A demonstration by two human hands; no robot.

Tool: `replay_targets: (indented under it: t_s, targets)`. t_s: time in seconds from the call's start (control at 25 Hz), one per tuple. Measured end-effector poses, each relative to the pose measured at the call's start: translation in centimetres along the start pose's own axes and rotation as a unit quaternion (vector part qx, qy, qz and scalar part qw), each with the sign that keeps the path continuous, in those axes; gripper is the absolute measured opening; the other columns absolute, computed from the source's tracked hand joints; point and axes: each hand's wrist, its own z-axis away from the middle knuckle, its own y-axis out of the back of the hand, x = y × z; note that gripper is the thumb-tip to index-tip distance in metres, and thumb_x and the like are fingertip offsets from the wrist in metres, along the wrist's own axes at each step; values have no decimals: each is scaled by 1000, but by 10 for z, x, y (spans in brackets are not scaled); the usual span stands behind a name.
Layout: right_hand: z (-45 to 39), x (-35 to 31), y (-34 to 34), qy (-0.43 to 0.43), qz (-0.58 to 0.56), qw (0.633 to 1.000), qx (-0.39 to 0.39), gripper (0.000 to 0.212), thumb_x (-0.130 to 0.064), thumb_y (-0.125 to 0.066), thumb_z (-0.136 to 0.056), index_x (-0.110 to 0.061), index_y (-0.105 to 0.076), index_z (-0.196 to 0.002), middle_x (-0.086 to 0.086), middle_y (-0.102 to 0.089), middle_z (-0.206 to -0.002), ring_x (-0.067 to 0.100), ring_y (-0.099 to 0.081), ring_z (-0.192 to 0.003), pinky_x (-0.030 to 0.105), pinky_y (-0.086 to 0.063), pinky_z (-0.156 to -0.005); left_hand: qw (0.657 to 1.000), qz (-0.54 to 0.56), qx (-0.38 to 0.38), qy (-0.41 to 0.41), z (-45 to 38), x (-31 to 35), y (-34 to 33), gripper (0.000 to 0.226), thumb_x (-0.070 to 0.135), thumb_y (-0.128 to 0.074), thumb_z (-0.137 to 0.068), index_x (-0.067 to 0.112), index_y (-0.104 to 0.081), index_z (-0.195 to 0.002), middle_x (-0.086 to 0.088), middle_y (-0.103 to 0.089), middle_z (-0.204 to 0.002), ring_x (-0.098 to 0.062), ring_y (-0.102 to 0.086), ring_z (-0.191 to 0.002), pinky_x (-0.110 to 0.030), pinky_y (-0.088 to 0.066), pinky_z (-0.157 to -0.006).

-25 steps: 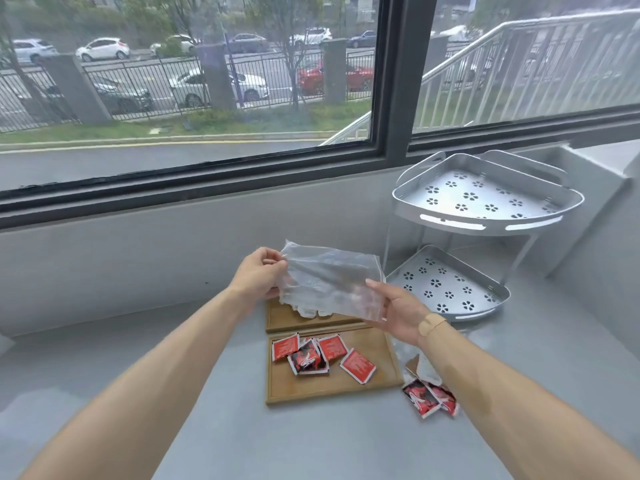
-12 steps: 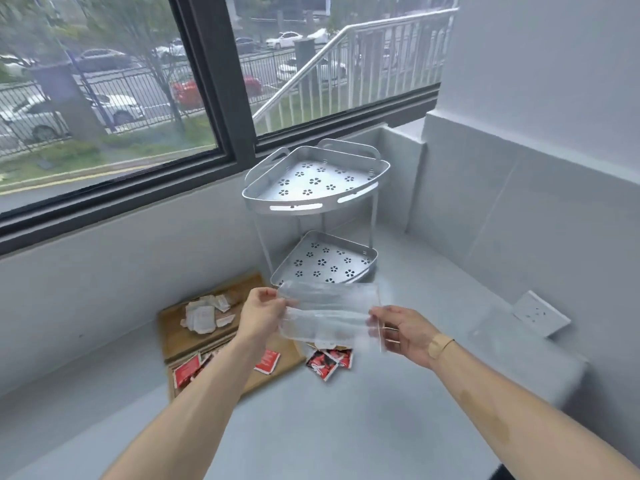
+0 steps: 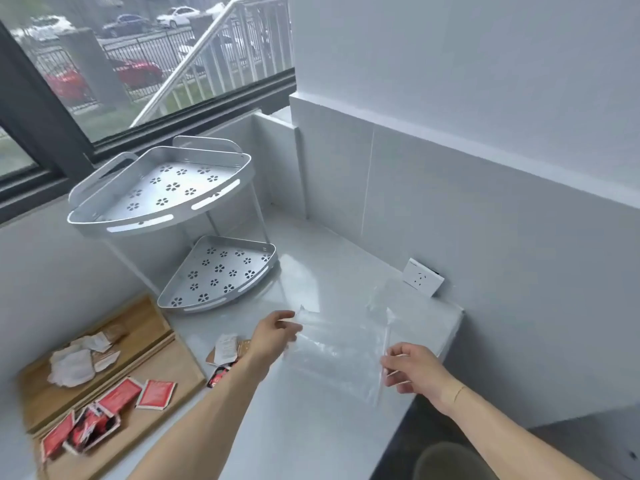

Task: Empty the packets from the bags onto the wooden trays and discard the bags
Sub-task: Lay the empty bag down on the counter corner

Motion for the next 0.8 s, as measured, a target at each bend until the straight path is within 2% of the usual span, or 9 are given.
replay_targets:
  t_s: [0.12,0.28,0.44,0.56,0.72,0.8]
  targets:
    - [5,20,21,-22,5,999,22,11,-18,-70,-85,-10,-62,-83,8,-71,-73,20,-68,-63,24,-46,-51,997,-70,-29,-9,-12,3,-35,31,8,-63,-85,15,-64,-116,-1,-68,-83,-18,-59,-69,-28,-48,-64]
    - [2,44,38,-58,19,997,39,17,-21,-66,-89,-4,-66,-86,7,-74,-73,18,-71,-64,24,-47,-50,978,-200,-35,-57,-22,2,-71,26,12,-56,-87,22,-63,-110,-1,-67,-91,-18,-57,-68,-22,-44,-52]
    - [-6,55,47,-75,50,993,79,22,-24,-64,-89,-3,-70,-88,7,-76,-74,18,-72,-63,23,-47,-50,969,-232,-43,-75,-32,1,-91,30,14,-55,-88,24,-60,-116,0,-64,-96,-16,-60,-74,-22,-47,-52]
    - [-8,59,50,-88,80,988,98,19,-25,-63,-88,-9,-72,-85,4,-77,-73,14,-71,-60,22,-48,-48,961,-258,-50,-87,-37,-2,-101,36,17,-56,-87,23,-58,-122,1,-61,-101,-17,-63,-84,-25,-50,-60]
    - [-9,61,48,-105,120,981,110,20,-29,-62,-88,-14,-73,-80,2,-77,-70,11,-68,-56,22,-49,-49,951,-290,-51,-89,-39,-8,-108,42,28,-56,-86,26,-53,-128,3,-59,-107,-15,-62,-93,-34,-54,-80]
    - [-9,61,49,-106,156,976,109,23,-35,-62,-87,-16,-72,-79,1,-76,-70,12,-70,-57,22,-48,-48,948,-298,-53,-96,-38,-9,-110,44,29,-57,-86,27,-52,-130,3,-58,-109,-15,-61,-95,-36,-54,-83]
